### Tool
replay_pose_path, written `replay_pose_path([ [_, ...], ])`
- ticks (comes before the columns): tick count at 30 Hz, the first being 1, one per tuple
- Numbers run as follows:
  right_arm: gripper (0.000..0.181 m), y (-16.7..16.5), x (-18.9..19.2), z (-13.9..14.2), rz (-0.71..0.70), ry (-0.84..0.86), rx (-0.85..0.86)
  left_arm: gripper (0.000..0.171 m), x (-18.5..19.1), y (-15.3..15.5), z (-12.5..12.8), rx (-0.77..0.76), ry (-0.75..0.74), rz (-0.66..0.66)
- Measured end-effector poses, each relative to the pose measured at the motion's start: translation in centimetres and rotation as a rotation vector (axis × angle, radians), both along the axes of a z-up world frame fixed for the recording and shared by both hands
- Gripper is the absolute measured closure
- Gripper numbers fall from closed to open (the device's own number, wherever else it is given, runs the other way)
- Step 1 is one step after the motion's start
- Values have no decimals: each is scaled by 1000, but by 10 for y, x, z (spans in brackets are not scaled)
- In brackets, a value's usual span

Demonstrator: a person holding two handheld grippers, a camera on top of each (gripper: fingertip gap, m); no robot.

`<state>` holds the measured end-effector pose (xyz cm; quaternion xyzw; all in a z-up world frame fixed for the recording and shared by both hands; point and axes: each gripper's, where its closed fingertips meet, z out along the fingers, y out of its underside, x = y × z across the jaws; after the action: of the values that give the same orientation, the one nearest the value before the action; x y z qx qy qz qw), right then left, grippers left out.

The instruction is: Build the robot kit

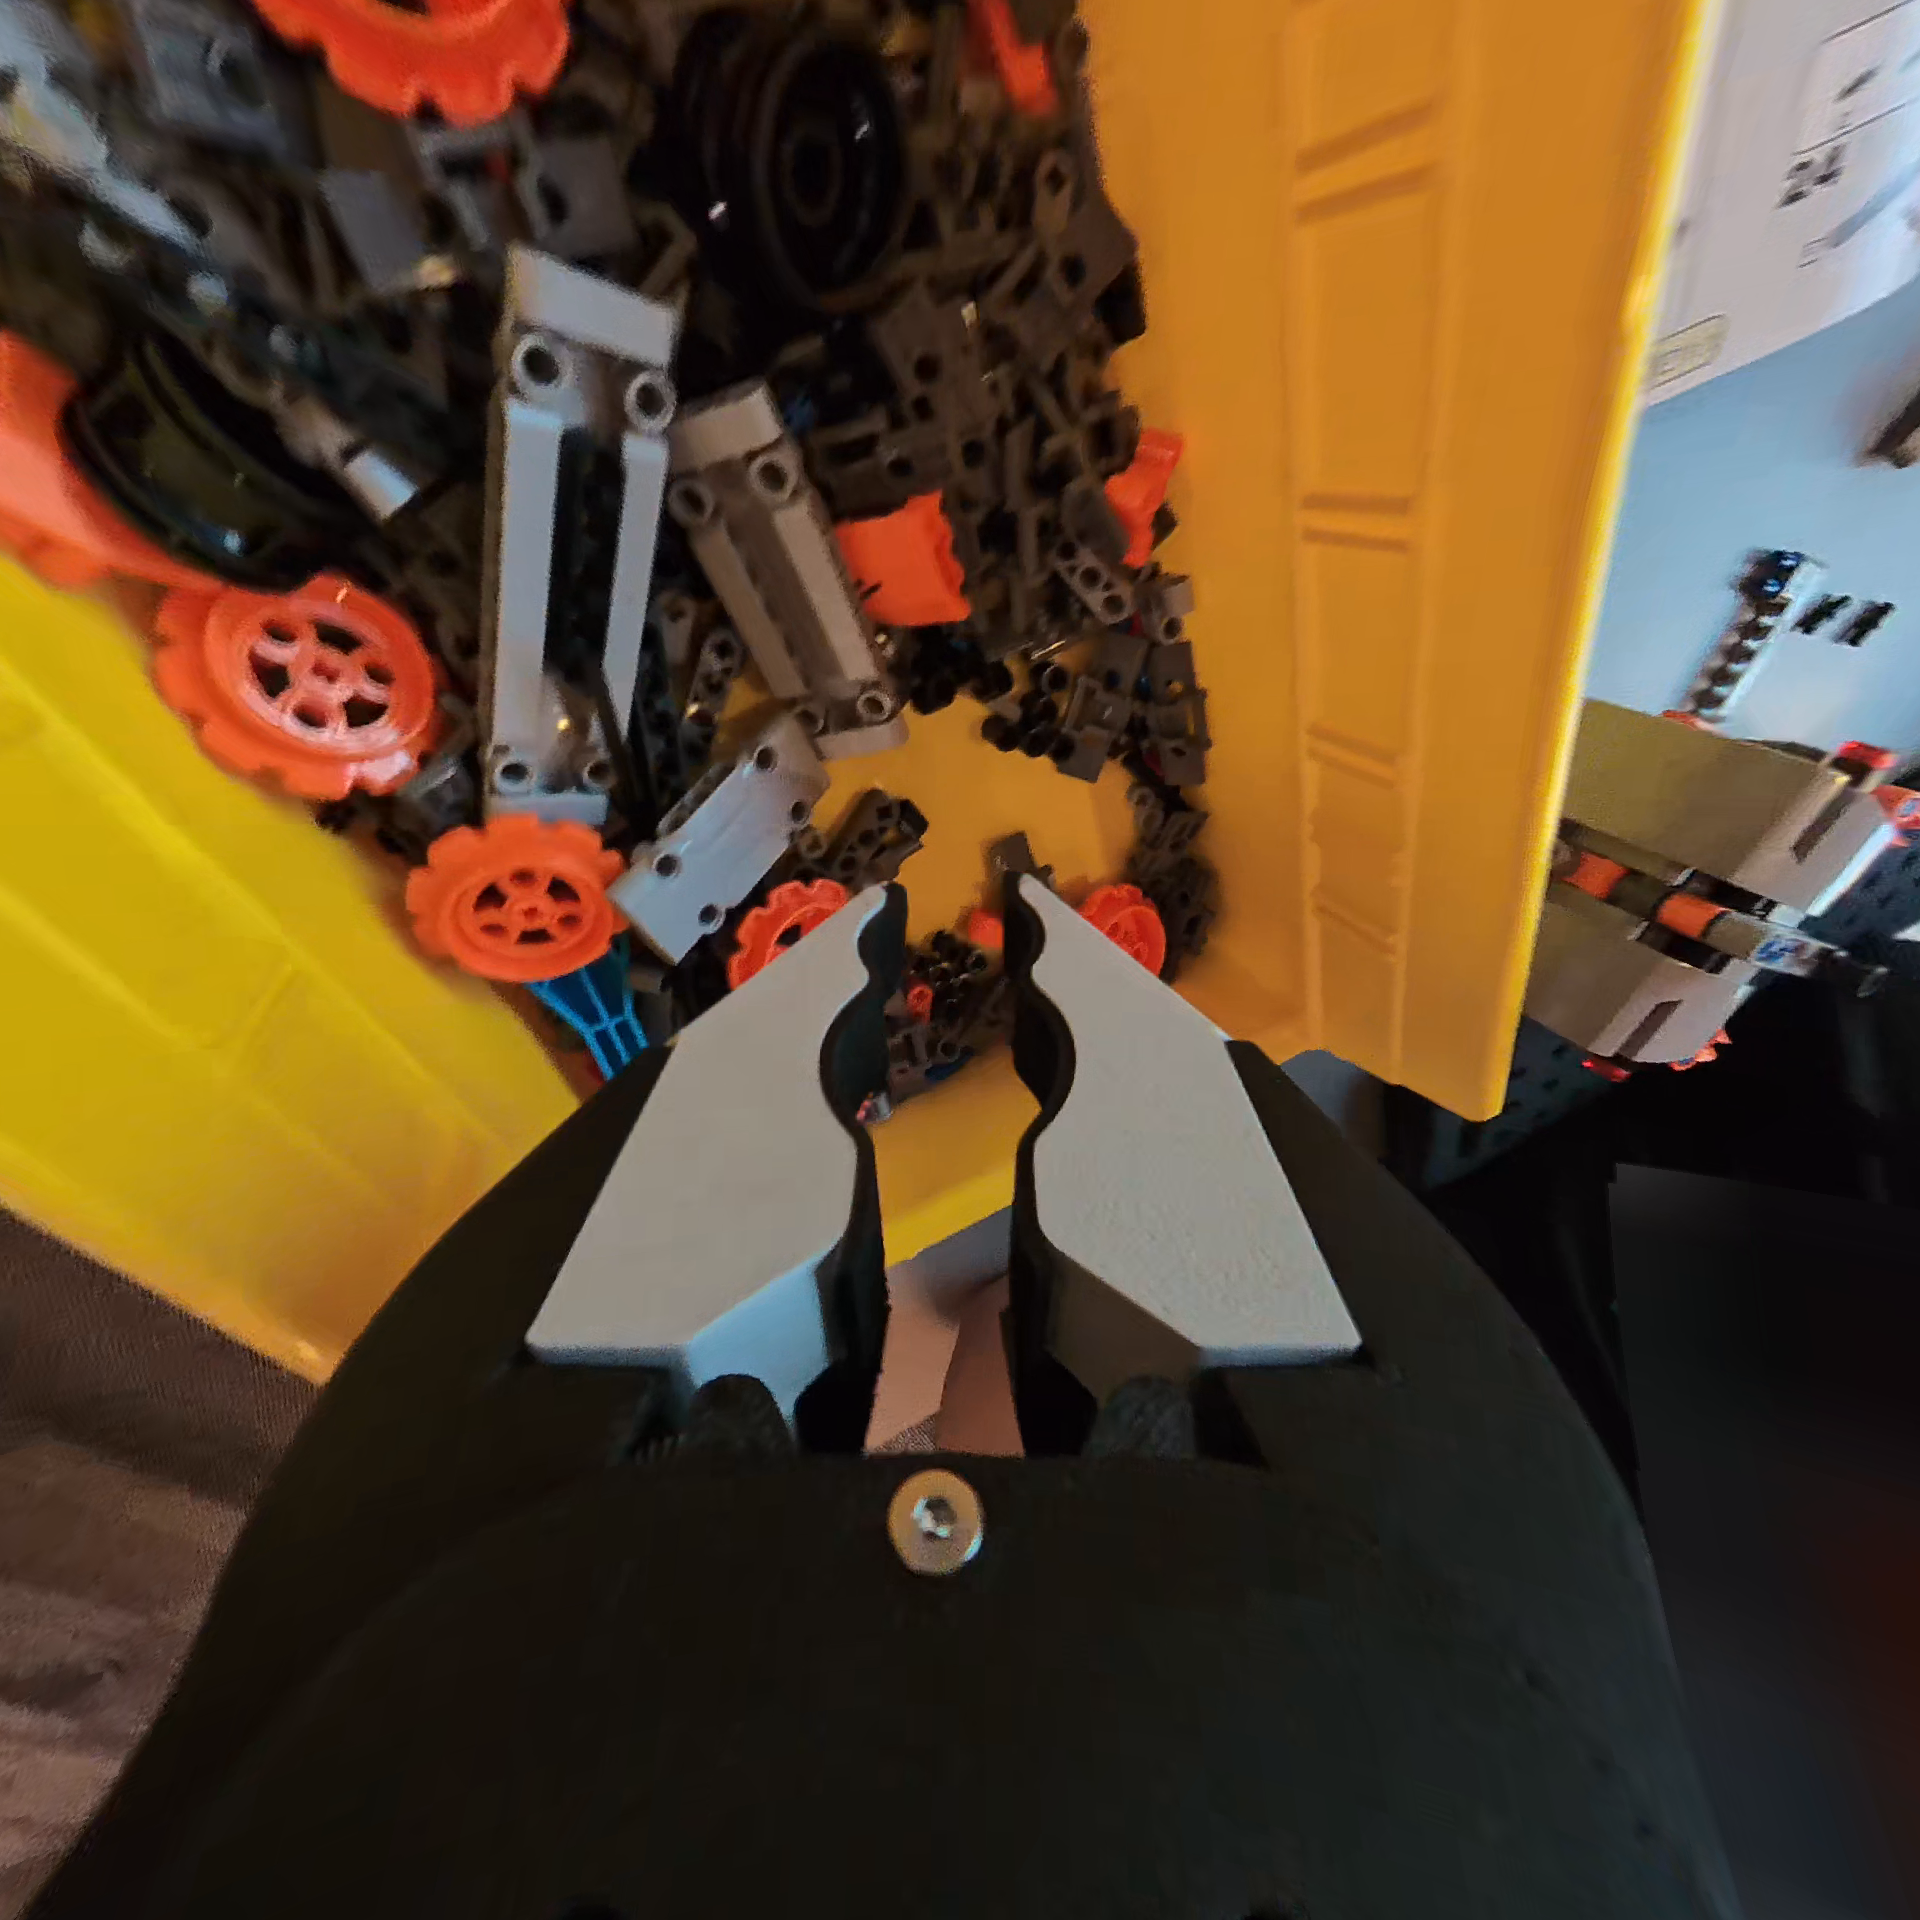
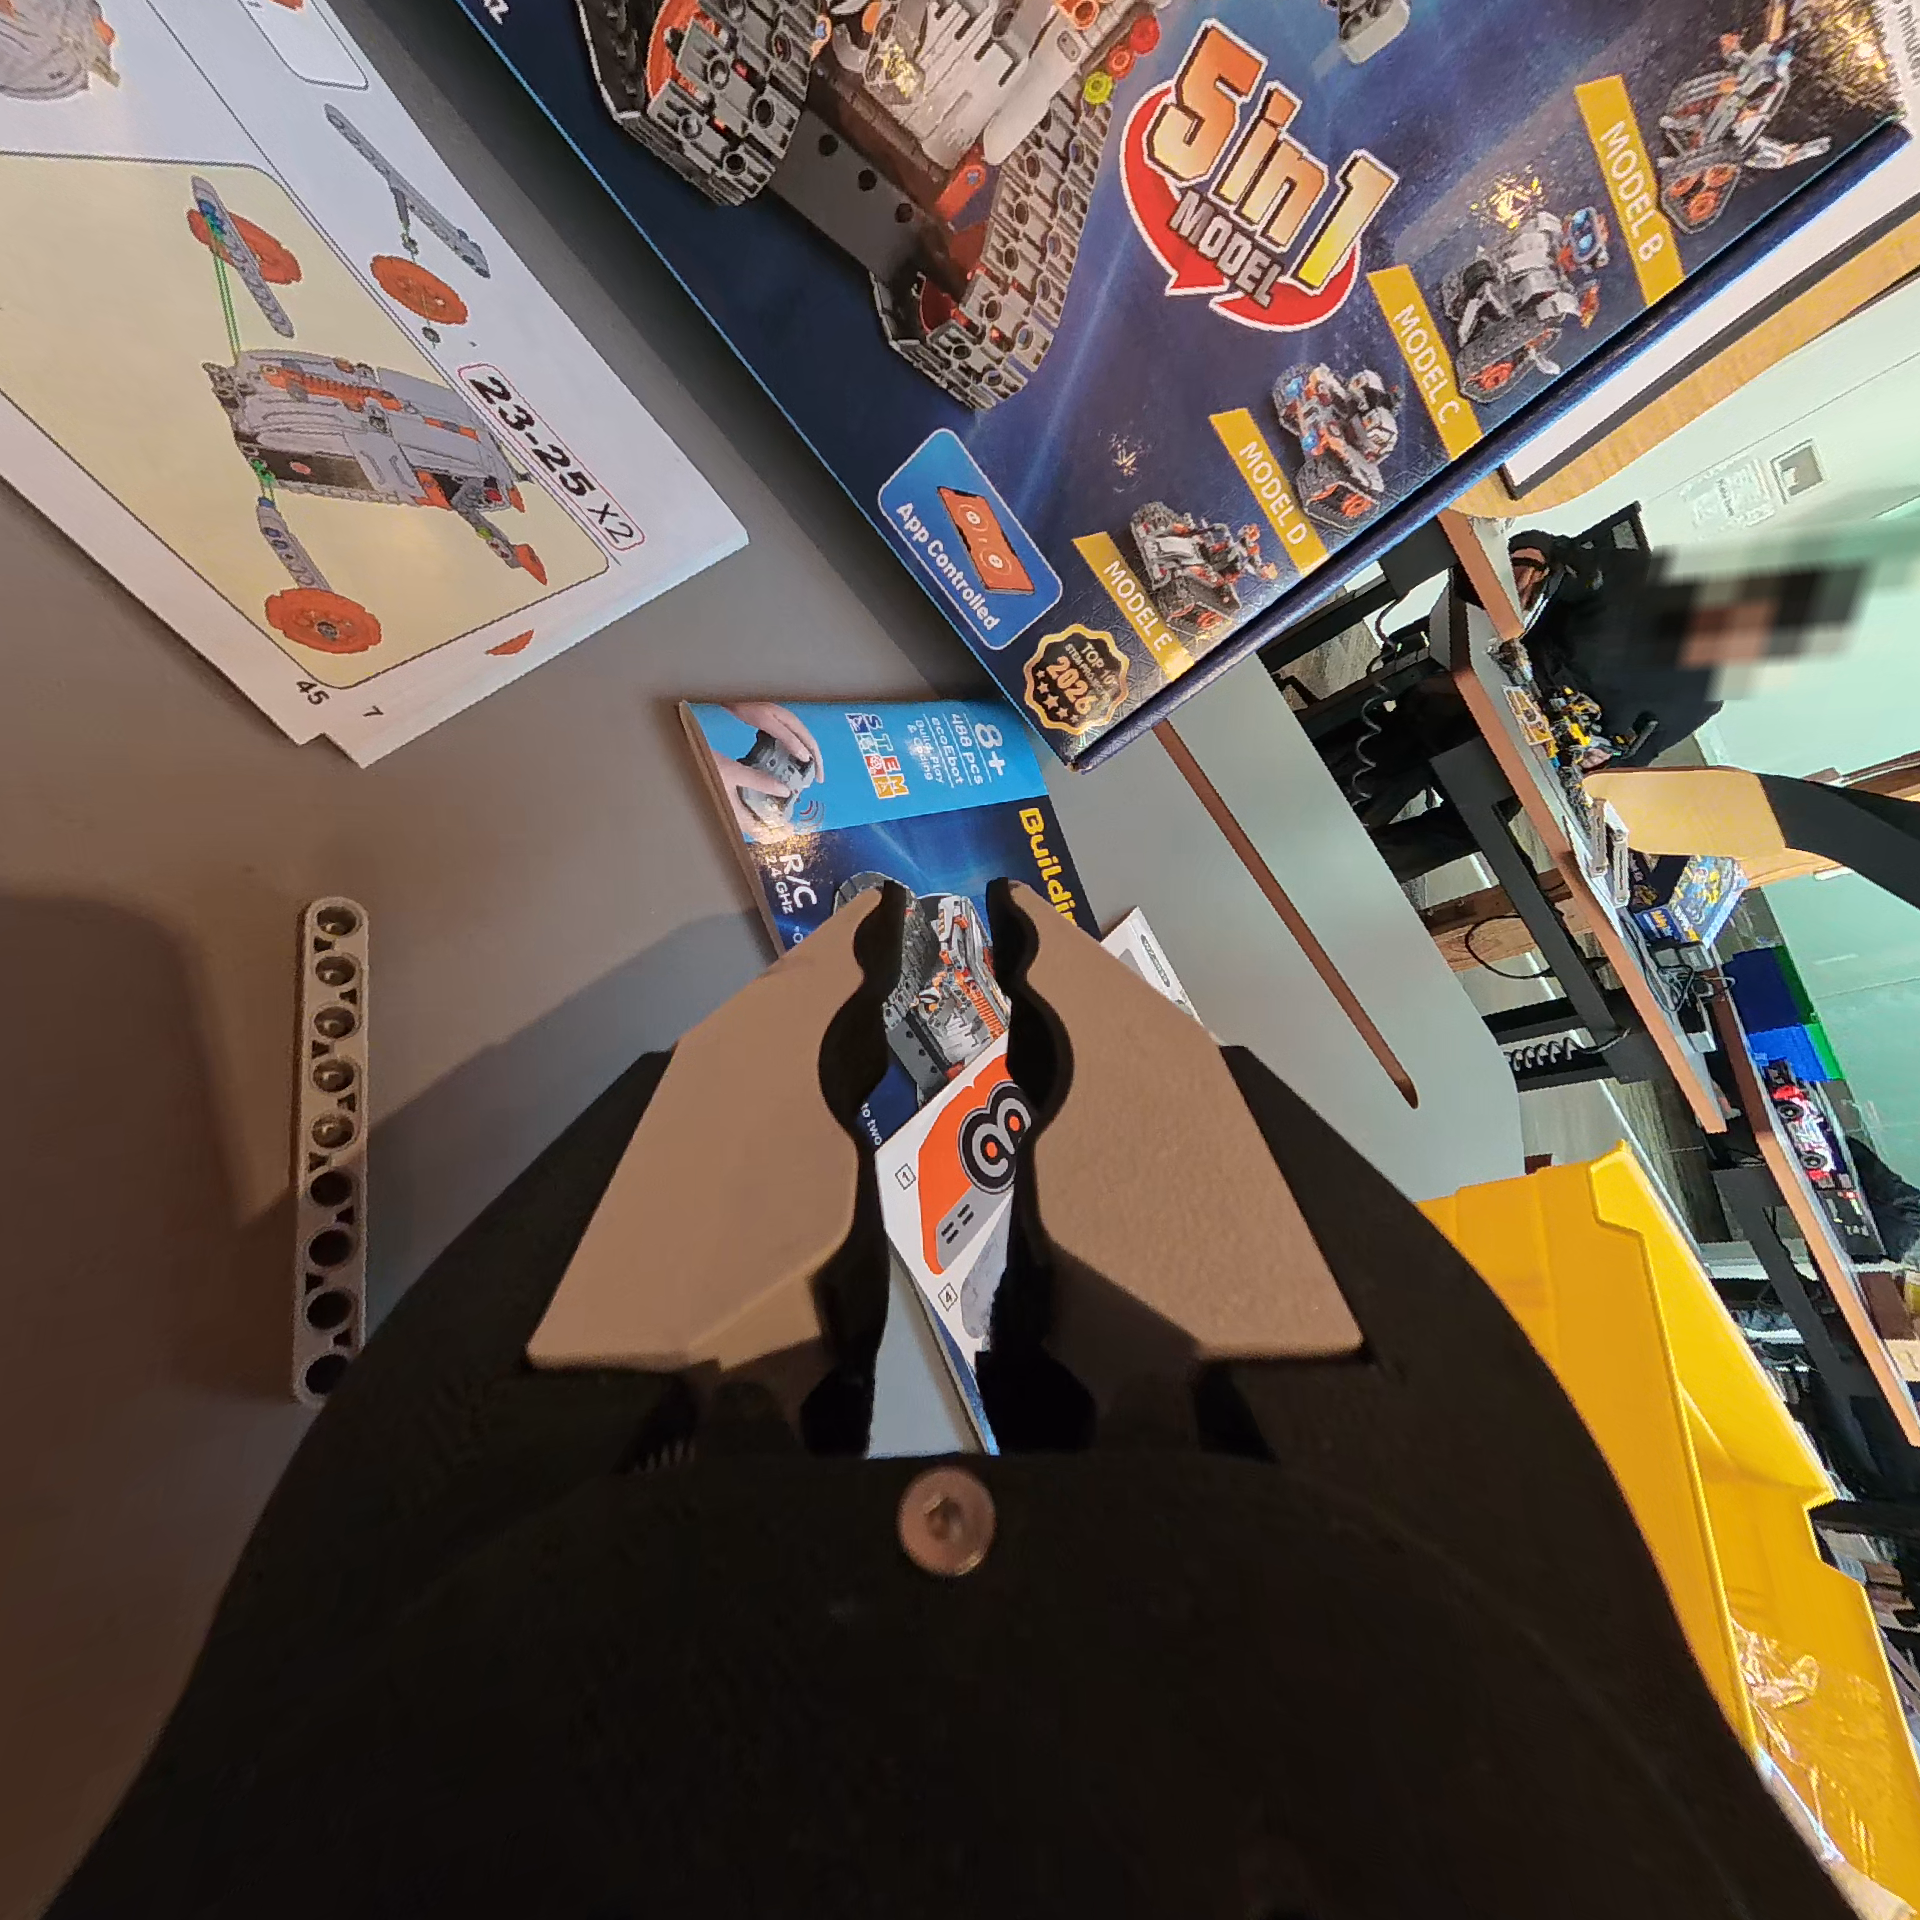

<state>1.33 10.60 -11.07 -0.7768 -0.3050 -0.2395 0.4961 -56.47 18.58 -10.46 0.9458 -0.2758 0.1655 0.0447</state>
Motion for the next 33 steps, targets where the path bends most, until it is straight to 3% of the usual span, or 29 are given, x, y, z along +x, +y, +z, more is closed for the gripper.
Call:
replay_pose_path([
  [12,166,-1,-1,-1,8,-13,-8,171,46,-11,-27,-106,-25,-183],
  [19,166,-1,-2,-2,14,-22,-16,171,32,4,-50,-158,39,-108],
  [24,166,-1,-3,-4,19,-29,-24,171,8,5,-49,-161,96,-47],
  [33,166,-1,-4,-6,19,-43,-32,171,13,11,-50,-142,74,-42],
])
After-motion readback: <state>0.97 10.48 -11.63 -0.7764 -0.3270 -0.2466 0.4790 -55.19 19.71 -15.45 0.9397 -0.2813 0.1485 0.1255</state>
